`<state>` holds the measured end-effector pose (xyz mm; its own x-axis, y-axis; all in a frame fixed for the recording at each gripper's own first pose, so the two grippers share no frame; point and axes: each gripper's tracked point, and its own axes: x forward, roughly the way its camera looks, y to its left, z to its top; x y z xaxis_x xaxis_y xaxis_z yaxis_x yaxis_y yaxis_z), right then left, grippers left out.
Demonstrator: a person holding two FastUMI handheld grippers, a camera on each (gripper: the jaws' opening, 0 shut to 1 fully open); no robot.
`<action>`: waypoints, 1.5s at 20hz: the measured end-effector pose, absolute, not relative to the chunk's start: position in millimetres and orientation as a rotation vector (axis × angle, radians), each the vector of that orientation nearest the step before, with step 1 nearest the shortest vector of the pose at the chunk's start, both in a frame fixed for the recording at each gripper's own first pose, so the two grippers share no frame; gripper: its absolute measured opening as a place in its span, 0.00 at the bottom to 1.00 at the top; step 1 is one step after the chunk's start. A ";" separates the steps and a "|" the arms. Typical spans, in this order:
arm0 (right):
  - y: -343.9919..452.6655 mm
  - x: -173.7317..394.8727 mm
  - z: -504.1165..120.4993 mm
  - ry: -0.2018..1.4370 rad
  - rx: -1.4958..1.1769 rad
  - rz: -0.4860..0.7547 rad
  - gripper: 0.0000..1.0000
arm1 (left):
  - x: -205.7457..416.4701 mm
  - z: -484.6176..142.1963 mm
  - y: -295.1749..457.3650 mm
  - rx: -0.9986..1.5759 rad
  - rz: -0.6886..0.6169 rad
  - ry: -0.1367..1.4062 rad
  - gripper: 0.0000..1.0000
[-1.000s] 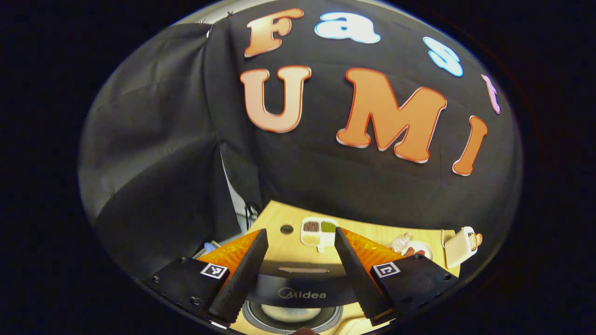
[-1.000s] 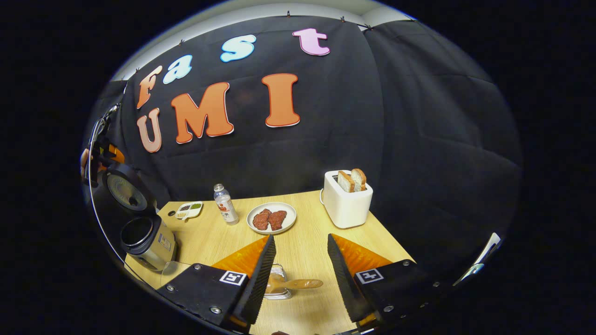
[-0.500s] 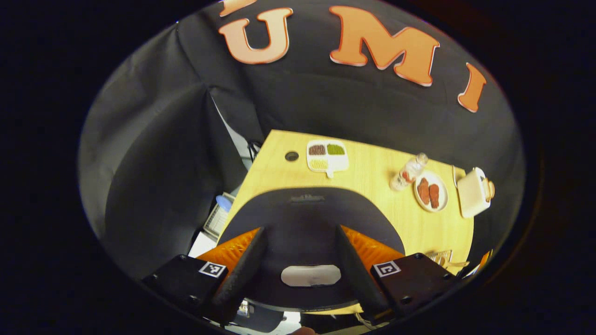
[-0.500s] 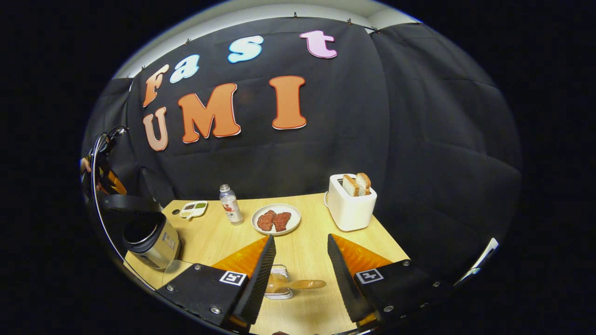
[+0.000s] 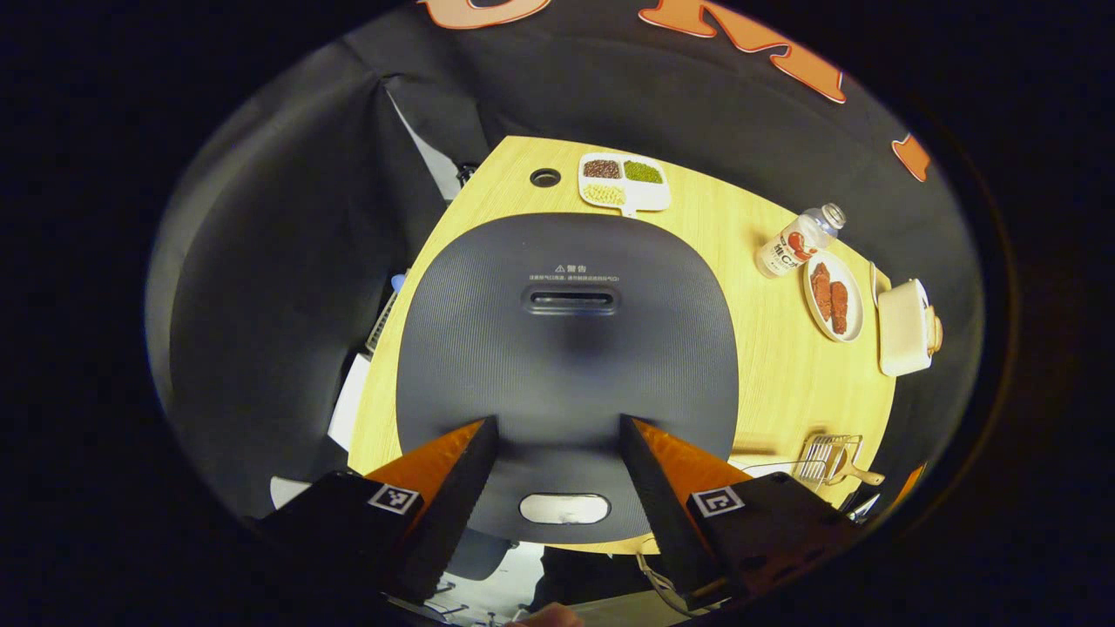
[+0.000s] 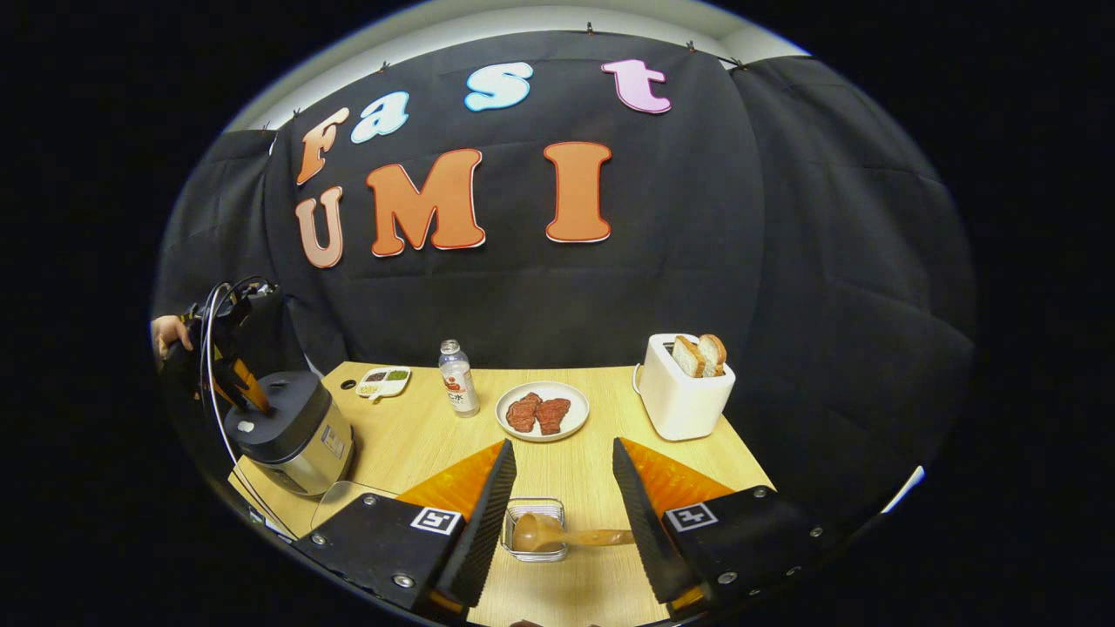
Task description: Close the left gripper, press the button to open the rice cooker; take a wooden spoon from the chopstick holder with the right hand, scoop a spoonful of rice and pour it into the rice cooker, then put the wooden spoon back into the chopstick holder.
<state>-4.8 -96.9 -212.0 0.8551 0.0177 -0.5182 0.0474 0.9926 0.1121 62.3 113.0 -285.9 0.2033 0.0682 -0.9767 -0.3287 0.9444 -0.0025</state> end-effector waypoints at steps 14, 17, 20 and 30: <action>-23.0 40.4 -101.3 0.291 0.086 0.045 0.77 | 64.9 -132.1 61.0 -0.040 0.256 0.459 0.98; -11.9 42.5 -69.3 0.210 0.071 0.051 0.78 | 58.1 -67.5 43.4 0.010 0.202 0.266 0.97; 0.5 41.5 -50.6 0.160 0.058 0.062 0.82 | 45.3 -28.6 33.1 0.002 0.170 0.165 0.97; 18.0 35.2 -18.3 0.053 0.033 0.106 0.78 | 23.6 -3.6 26.7 0.040 0.138 0.038 0.97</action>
